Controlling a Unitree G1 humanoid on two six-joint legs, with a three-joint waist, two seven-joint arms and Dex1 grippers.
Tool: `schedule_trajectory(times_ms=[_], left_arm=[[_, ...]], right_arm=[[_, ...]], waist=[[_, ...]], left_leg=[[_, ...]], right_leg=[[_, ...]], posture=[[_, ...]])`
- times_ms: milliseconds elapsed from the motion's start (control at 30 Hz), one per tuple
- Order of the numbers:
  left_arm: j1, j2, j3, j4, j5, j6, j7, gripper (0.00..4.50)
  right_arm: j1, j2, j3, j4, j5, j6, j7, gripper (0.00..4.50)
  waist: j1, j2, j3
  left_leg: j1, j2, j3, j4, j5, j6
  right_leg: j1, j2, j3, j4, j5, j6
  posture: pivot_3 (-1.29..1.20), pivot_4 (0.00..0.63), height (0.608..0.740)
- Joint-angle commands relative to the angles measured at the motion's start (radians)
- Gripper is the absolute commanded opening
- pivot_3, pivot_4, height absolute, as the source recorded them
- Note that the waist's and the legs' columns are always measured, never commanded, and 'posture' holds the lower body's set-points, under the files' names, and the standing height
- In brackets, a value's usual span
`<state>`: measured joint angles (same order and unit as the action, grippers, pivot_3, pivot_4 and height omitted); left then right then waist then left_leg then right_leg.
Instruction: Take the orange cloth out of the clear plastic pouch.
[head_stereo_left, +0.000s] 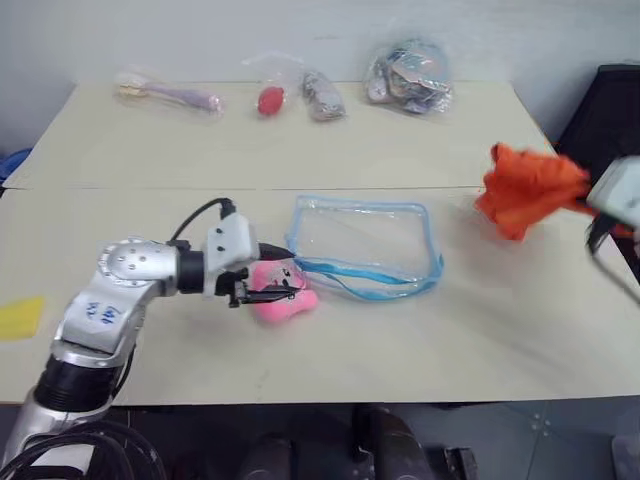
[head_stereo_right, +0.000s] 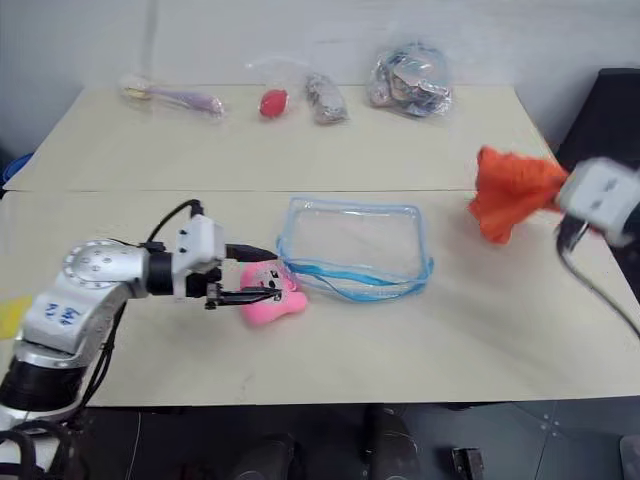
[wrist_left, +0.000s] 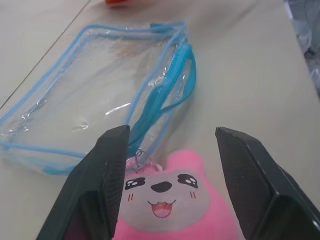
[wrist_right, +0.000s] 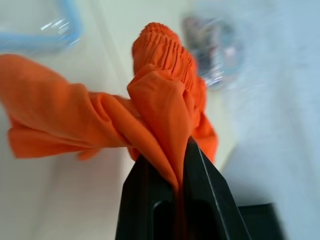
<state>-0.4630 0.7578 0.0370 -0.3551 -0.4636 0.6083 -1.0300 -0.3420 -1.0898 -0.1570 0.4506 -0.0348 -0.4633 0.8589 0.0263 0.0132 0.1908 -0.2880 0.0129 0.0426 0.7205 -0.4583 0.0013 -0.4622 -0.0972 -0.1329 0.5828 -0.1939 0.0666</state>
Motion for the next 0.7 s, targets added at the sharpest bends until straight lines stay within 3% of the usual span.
schedule_trajectory(times_ms=[33, 200, 333, 433, 533, 633, 700], left_arm=[[-0.033, 0.029, 0.112, -0.036, -0.134, 0.106, 0.01, 2.91], [-0.009, 0.09, 0.184, -0.026, -0.189, 0.131, -0.012, 2.91], [0.084, 0.205, 0.226, 0.014, -0.19, 0.107, -0.115, 2.91], [0.116, 0.231, 0.239, 0.034, -0.19, 0.079, -0.143, 2.94], [0.125, 0.233, 0.242, 0.042, -0.186, 0.063, -0.14, 2.94], [0.142, 0.24, 0.255, 0.059, -0.183, 0.043, -0.148, 2.94], [0.149, 0.245, 0.266, 0.073, -0.18, 0.031, -0.153, 2.94]], right_arm=[[0.07, 0.008, 0.029, 0.083, -0.165, -0.207, -0.183, 0.0], [0.061, -0.009, 0.078, 0.189, -0.279, -0.33, -0.321, 0.0], [0.022, -0.028, 0.094, 0.25, -0.253, -0.361, -0.291, 0.0], [0.018, -0.04, 0.103, 0.256, -0.176, -0.351, -0.196, 0.73], [0.043, -0.046, 0.085, 0.214, -0.082, -0.309, -0.102, 1.75], [0.129, -0.051, 0.014, 0.082, 0.119, -0.129, 0.038, 2.82], [0.228, -0.064, -0.087, -0.062, 0.292, 0.107, 0.12, 3.57]], waist=[[-0.006, 0.001, 0.0], [-0.034, 0.002, 0.001], [-0.054, 0.003, 0.001], [-0.055, 0.003, 0.001], [-0.051, 0.003, 0.001], [-0.048, 0.003, 0.001], [-0.044, 0.004, 0.001]], left_leg=[[-0.001, 0.0, 0.0, 0.0, 0.0, 0.0], [0.001, 0.0, 0.003, -0.001, 0.001, -0.002], [0.004, 0.002, 0.004, -0.005, 0.002, -0.004], [0.004, 0.003, 0.004, -0.005, 0.002, -0.004], [0.004, 0.002, 0.003, -0.004, 0.002, -0.004], [0.004, 0.002, 0.001, -0.004, 0.002, -0.004], [0.003, 0.002, 0.0, -0.004, 0.002, -0.004]], right_leg=[[0.0, 0.0, 0.001, 0.0, 0.0, 0.0], [0.001, 0.002, 0.004, 0.0, 0.001, 0.001], [0.001, 0.004, 0.005, 0.001, -0.002, -0.002], [0.001, 0.004, 0.005, 0.001, -0.002, -0.003], [0.001, 0.003, 0.005, 0.001, -0.002, -0.002], [0.001, 0.002, 0.007, 0.0, -0.002, -0.002], [0.001, 0.003, 0.007, 0.0, -0.002, -0.003]], posture=[[0.0, 0.15, 0.74], [0.0, 0.15, 0.74], [0.0, 0.15, 0.74], [0.0, 0.15, 0.74], [0.0, 0.15, 0.74], [0.0, 0.15, 0.74], [0.0, 0.15, 0.74]])
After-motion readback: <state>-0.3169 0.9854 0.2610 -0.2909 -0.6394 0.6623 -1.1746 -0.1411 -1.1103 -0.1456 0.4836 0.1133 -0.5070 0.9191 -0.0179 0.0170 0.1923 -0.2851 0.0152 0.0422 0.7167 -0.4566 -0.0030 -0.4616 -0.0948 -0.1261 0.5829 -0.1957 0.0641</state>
